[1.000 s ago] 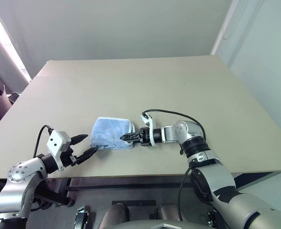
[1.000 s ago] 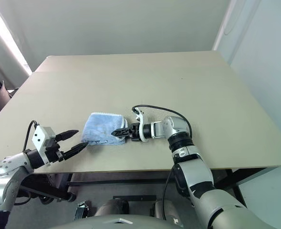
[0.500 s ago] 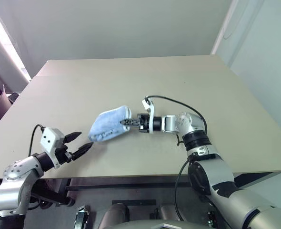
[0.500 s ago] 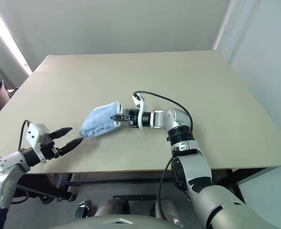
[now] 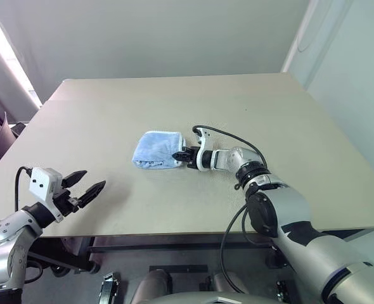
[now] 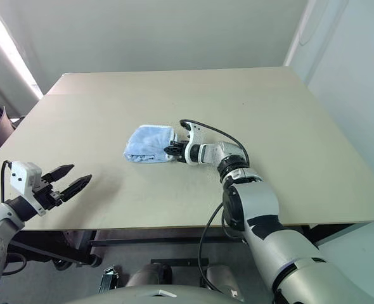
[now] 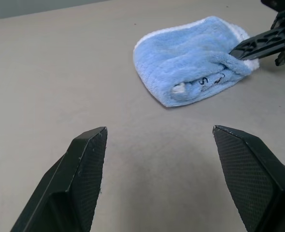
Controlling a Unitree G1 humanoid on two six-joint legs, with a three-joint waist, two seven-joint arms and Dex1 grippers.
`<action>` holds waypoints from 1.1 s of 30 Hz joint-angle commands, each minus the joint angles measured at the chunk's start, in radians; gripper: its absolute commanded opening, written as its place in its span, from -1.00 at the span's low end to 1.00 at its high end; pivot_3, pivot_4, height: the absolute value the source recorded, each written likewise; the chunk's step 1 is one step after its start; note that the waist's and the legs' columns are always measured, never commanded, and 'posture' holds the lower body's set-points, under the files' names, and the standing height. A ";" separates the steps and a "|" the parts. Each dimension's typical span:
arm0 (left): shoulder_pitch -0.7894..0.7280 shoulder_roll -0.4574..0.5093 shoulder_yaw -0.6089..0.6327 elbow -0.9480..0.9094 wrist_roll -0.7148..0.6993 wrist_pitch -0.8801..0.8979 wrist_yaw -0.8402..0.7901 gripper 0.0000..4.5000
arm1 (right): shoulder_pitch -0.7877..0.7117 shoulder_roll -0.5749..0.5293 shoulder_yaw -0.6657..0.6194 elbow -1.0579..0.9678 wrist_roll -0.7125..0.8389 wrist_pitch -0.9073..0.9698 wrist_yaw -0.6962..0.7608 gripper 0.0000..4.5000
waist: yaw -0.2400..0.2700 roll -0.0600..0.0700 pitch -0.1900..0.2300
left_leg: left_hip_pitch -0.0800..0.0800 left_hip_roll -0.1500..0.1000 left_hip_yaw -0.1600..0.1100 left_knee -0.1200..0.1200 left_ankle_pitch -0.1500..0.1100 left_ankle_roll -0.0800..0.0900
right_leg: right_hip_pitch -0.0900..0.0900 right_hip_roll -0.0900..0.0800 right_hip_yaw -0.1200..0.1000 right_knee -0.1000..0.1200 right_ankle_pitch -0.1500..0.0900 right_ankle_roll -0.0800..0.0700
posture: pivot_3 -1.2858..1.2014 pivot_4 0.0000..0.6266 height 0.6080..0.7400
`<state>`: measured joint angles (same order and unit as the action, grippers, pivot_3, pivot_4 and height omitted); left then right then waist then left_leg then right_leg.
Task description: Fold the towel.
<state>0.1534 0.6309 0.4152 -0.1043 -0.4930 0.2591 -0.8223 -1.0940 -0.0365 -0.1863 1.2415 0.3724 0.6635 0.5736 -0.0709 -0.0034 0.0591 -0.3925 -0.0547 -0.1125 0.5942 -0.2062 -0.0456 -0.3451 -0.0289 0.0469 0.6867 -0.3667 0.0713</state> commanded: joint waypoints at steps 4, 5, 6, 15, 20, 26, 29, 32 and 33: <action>-0.024 0.000 0.007 -0.004 -0.013 0.001 0.007 0.64 | -0.010 -0.024 -0.026 -0.011 -0.015 -0.024 0.043 -0.01 | 0.000 0.000 0.000 | 0.000 0.000 0.000 0.000 0.000 0.000 | 0.000 0.000 0.000 0.000 0.000 0.000 | 0.03 -1.00 1.00; -0.027 0.000 0.005 -0.001 -0.013 0.003 0.006 0.64 | -0.011 -0.027 -0.028 -0.015 -0.016 -0.022 0.052 0.17 | 0.000 0.000 0.000 | 0.000 0.000 0.000 0.000 0.000 0.000 | 0.000 0.000 0.000 0.000 0.000 0.000 | 0.03 -1.00 1.00; -0.031 0.001 0.003 0.002 -0.013 0.003 0.003 0.64 | -0.013 -0.029 -0.029 -0.020 -0.016 -0.021 0.060 0.35 | 0.000 0.000 0.000 | 0.000 0.000 0.000 0.000 0.000 0.000 | 0.000 0.000 0.000 0.000 0.000 0.000 | 0.03 -1.00 1.00; -0.064 0.019 -0.004 0.038 -0.009 0.016 -0.028 0.64 | 0.167 -0.187 0.210 -0.456 -0.142 -0.058 0.342 0.99 | 0.004 -0.001 -0.001 | 0.000 0.000 0.000 0.001 0.000 0.000 | 0.001 0.000 0.000 -0.001 0.000 0.000 | 0.03 -1.00 1.00; -0.087 0.016 0.000 0.063 -0.023 0.034 -0.035 0.64 | 0.458 -0.298 0.199 -0.932 -0.101 -0.268 0.418 0.99 | 0.005 0.000 0.000 | -0.001 0.000 -0.001 0.001 0.000 0.000 | 0.002 -0.001 -0.001 -0.002 0.000 0.001 | 0.03 -1.00 1.00; -0.059 0.024 -0.017 0.074 -0.005 0.032 -0.080 0.64 | 0.653 -0.356 0.158 -1.079 -0.042 -0.410 0.492 0.99 | 0.004 -0.001 0.000 | 0.001 0.001 0.000 0.001 0.000 0.000 | 0.005 0.000 0.000 0.000 0.000 0.001 | 0.03 -1.00 1.00; -0.025 0.024 -0.024 0.048 -0.005 0.039 -0.093 0.64 | 0.689 -0.383 0.133 -1.075 -0.003 -0.404 0.516 0.99 | 0.014 -0.001 0.000 | 0.002 0.001 0.000 0.002 0.000 0.000 | 0.005 -0.001 -0.001 -0.003 0.000 0.000 | 0.03 -1.00 1.00; -0.003 0.009 -0.019 0.044 -0.014 0.048 -0.080 0.64 | 0.713 -0.405 0.150 -1.058 -0.024 -0.415 0.511 0.99 | 0.023 -0.001 0.000 | 0.002 0.001 0.000 0.002 0.000 0.000 | 0.005 -0.001 0.000 -0.003 0.000 0.000 | 0.03 -1.00 1.00; 0.004 0.006 -0.020 0.038 -0.014 0.051 -0.076 0.64 | 0.718 -0.407 0.155 -1.053 -0.031 -0.419 0.507 0.99 | 0.027 -0.001 0.000 | 0.002 0.001 0.000 0.002 0.000 0.000 | 0.005 -0.001 0.000 -0.003 -0.001 -0.001 | 0.03 -1.00 1.00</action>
<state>0.1512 0.6360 0.3846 -0.0266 -0.4917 0.3058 -0.9062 -0.3704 -0.4320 -0.0251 0.1981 0.3382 0.2691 1.0828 -0.0443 -0.0046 0.0592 -0.3904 -0.0539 -0.1128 0.5963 -0.2063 -0.0458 -0.3404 -0.0295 0.0465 0.6834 -0.3679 0.0694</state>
